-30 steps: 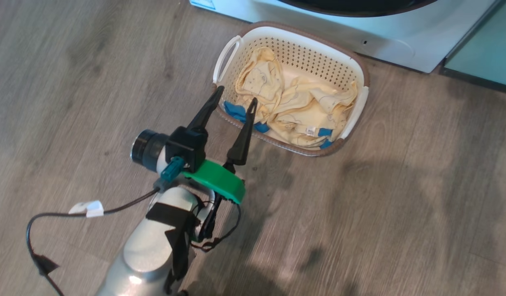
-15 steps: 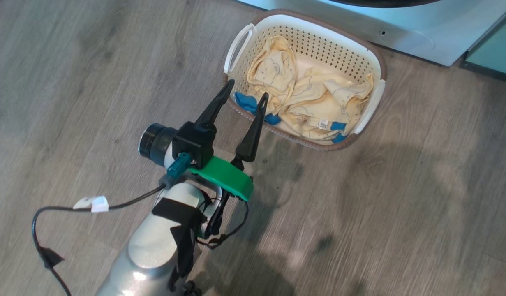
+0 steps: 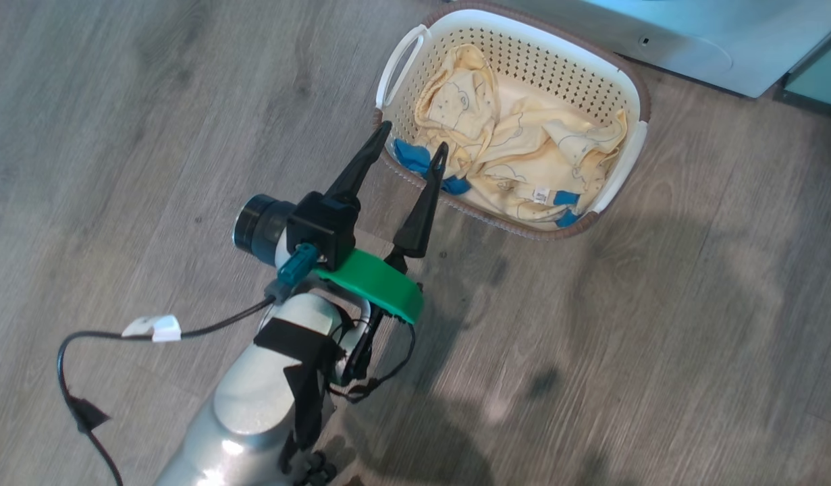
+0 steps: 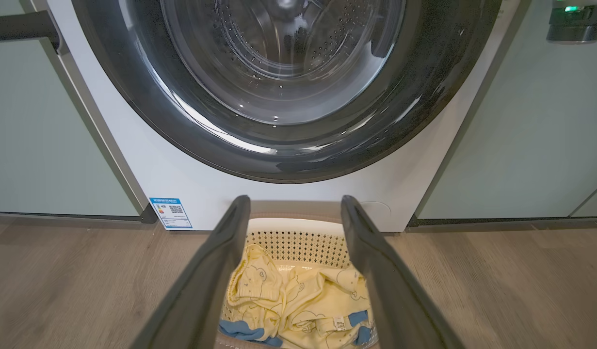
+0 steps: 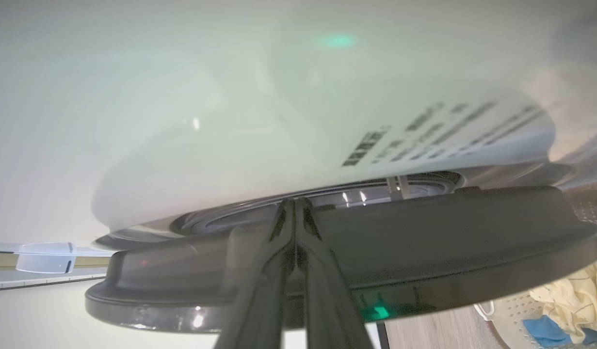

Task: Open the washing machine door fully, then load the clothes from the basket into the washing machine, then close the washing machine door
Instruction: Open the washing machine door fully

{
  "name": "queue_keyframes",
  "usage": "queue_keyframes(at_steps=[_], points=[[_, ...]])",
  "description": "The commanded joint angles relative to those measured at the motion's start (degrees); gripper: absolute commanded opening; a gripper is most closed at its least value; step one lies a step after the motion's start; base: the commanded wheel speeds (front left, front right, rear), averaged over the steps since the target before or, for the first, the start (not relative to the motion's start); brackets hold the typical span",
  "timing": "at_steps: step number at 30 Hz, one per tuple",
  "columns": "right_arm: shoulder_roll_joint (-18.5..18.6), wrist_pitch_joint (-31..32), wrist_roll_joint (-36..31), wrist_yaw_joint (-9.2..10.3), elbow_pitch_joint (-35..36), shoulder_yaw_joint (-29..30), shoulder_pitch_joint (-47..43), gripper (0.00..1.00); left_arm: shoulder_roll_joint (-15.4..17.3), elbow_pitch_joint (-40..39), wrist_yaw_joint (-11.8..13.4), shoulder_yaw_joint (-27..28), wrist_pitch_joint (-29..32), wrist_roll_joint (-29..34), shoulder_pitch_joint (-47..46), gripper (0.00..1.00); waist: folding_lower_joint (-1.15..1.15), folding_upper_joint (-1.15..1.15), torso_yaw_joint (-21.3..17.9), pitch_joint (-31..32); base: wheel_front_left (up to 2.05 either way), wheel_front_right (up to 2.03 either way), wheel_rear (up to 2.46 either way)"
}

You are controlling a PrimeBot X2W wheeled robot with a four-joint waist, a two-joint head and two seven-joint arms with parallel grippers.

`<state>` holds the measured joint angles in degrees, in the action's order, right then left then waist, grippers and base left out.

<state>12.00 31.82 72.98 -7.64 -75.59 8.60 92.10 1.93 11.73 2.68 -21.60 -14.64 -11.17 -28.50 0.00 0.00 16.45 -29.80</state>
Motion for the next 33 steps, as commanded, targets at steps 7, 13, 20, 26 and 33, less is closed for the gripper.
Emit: queue_keyframes(at_steps=[7, 13, 20, 26, 33], points=[[-1.4, 2.1, -1.7, 0.15, 1.7, 0.2, 2.6, 0.0, 1.0, -2.0, 0.4, 1.4, -0.4, -0.3, -1.3, 1.0, 0.0, 0.0, 0.2, -0.3, 0.0, 0.0, 0.0], [-1.7, 4.3, -2.8, 0.15, 1.6, 0.7, 1.7, 0.0, 1.0, -1.8, 0.4, 1.5, -0.4, -0.6, -1.1, 1.0, 0.0, 0.0, 0.1, 0.1, 0.0, 0.0, 0.0], [-2.1, 7.5, -4.0, 0.15, 1.6, 1.2, 0.3, 0.0, 1.0, -1.7, 0.5, 1.5, -0.4, -0.5, -1.0, 1.0, 0.0, 0.0, -0.3, 0.7, 0.0, 0.0, 0.0], [-2.4, 9.9, -4.4, 0.15, 1.6, 1.5, -1.2, 0.0, 1.0, -1.5, 0.2, 1.4, -0.4, -0.5, -0.6, 1.0, 0.0, 0.0, -0.4, 1.7, 0.0, 0.0, 0.0], [-3.3, 13.2, -4.1, 0.15, 2.0, 1.4, -3.1, 0.0, 0.9, -0.9, -0.2, 1.3, -0.4, 0.3, 0.3, 1.0, 0.0, 0.0, -0.8, 2.9, 0.0, 0.0, 0.0]])
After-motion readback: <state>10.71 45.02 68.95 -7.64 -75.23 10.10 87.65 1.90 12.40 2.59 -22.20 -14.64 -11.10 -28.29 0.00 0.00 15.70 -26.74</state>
